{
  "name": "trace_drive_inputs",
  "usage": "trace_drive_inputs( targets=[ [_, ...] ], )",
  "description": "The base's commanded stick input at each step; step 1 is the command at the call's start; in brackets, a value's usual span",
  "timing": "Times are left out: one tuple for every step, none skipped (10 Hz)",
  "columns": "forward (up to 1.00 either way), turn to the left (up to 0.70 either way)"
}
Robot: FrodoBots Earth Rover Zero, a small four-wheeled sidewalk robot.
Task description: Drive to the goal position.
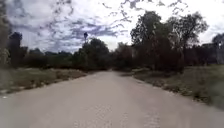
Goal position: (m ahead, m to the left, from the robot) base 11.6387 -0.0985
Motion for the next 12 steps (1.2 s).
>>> trace_drive_inputs(
  targets=[
    [0.85,0.0],
    [0.85,0.0],
    [0.85,0.0],
    [0.85,0.0],
    [0.85,0.0],
    [0.85,0.0],
    [0.85,0.0],
    [0.85,0.0],
    [0.85,0.0],
    [0.85,0.0],
    [0.85,0.0],
    [0.85,0.0]
  ],
)
